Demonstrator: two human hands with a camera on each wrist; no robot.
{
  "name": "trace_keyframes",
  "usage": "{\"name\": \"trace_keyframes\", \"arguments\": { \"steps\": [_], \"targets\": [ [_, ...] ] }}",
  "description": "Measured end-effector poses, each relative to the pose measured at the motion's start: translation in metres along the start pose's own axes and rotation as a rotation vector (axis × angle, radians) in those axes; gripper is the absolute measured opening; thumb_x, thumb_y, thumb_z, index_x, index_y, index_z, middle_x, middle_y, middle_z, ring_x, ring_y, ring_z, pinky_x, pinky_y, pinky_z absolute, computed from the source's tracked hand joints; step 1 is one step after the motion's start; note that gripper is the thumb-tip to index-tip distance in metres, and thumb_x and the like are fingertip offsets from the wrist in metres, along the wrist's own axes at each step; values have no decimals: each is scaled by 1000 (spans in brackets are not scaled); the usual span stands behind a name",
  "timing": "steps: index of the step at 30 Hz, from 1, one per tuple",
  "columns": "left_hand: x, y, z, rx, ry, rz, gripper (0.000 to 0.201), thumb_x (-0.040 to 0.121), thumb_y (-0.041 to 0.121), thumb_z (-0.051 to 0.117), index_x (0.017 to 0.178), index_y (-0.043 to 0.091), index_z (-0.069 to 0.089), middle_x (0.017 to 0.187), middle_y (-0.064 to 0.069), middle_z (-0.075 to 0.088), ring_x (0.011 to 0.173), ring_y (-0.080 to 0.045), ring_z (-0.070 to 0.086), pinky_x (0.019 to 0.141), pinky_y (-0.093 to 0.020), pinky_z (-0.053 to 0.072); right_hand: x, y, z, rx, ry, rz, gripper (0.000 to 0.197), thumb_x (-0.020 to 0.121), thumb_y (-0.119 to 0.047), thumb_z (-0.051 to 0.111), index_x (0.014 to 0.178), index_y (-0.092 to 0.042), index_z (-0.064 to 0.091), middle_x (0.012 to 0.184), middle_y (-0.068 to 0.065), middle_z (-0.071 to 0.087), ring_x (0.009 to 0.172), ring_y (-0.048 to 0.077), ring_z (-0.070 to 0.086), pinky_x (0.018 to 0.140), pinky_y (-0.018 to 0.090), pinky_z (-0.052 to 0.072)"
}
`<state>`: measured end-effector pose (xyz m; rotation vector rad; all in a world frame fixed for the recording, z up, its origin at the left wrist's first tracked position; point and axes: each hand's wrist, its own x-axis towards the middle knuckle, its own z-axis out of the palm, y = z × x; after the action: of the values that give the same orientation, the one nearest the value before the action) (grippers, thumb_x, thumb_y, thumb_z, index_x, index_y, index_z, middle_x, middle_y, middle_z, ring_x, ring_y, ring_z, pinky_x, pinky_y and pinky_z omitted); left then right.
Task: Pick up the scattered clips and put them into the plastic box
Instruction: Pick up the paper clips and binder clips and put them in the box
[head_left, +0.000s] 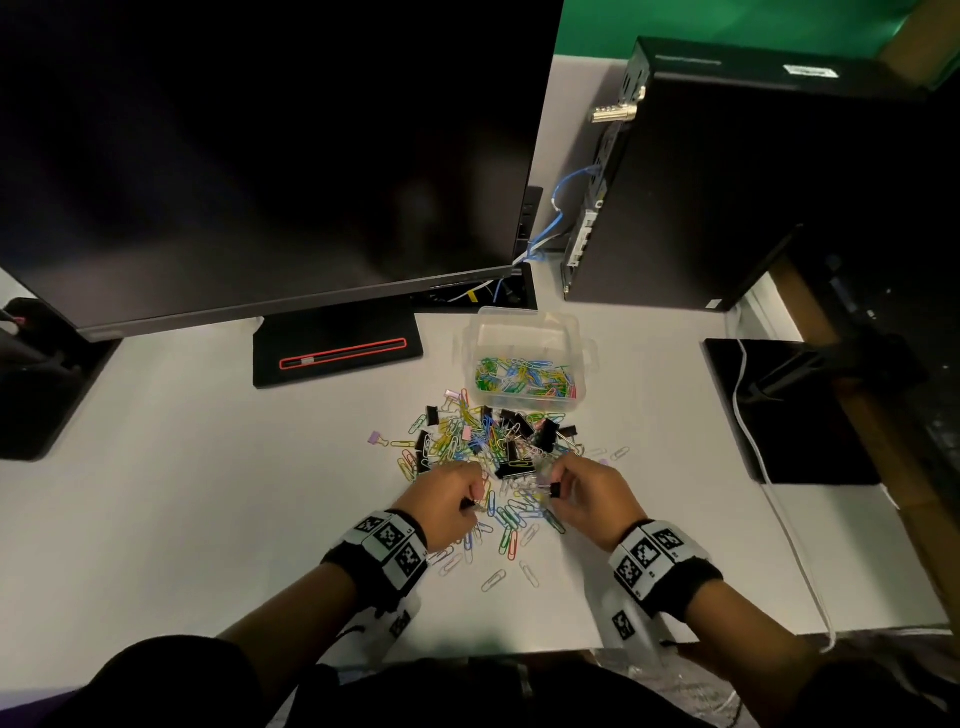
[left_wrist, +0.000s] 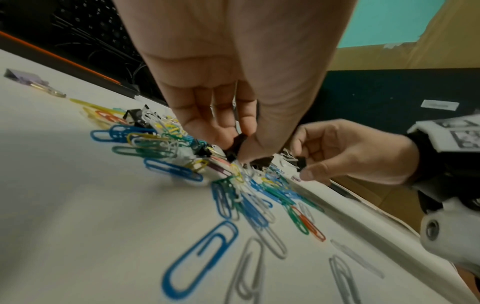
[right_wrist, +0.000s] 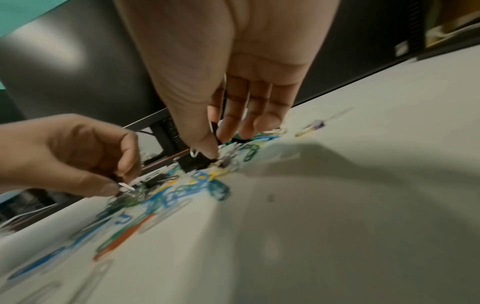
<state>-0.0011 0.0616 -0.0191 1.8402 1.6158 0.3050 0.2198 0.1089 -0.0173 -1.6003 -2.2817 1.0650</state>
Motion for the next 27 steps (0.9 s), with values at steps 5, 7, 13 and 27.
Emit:
{"name": "trace_keyframes", "arguments": {
  "steps": [5,7,13,27],
  "targets": [
    [3,-6,-11,-145,105,-54,10,83,6,59,91,11,58,91,-5,63,60,2,46,54,-11,34,-11,28,-23,-66,112,229,21,73,-18,67,90,-21,55,76,-3,61,71,19,55,65,23,38],
    [3,-9,-18,-174,138,-92,10,84,8,59,94,11,59,93,-5,63,61,-1,48,55,-14,38,-14,37,-28,-138,91,303,19,76,-22,65,92,-21,56,79,-2,59,74,19,54,66,23,36],
    [6,-26,-35,-160,278,-225,6,87,13,57,91,15,61,92,-1,63,73,-16,57,78,-30,45,-12,29,-28,-156,112,241,36,76,-24,67,109,-17,55,97,-1,45,83,22,55,68,25,39],
    [-9,-59,-29,-38,285,-419,16,94,11,44,108,10,52,117,-13,47,89,-28,59,81,-32,47,32,-24,5,-165,-86,-91,42,79,-16,68,120,-24,59,93,-3,49,80,12,48,74,19,34]
  ]
}}
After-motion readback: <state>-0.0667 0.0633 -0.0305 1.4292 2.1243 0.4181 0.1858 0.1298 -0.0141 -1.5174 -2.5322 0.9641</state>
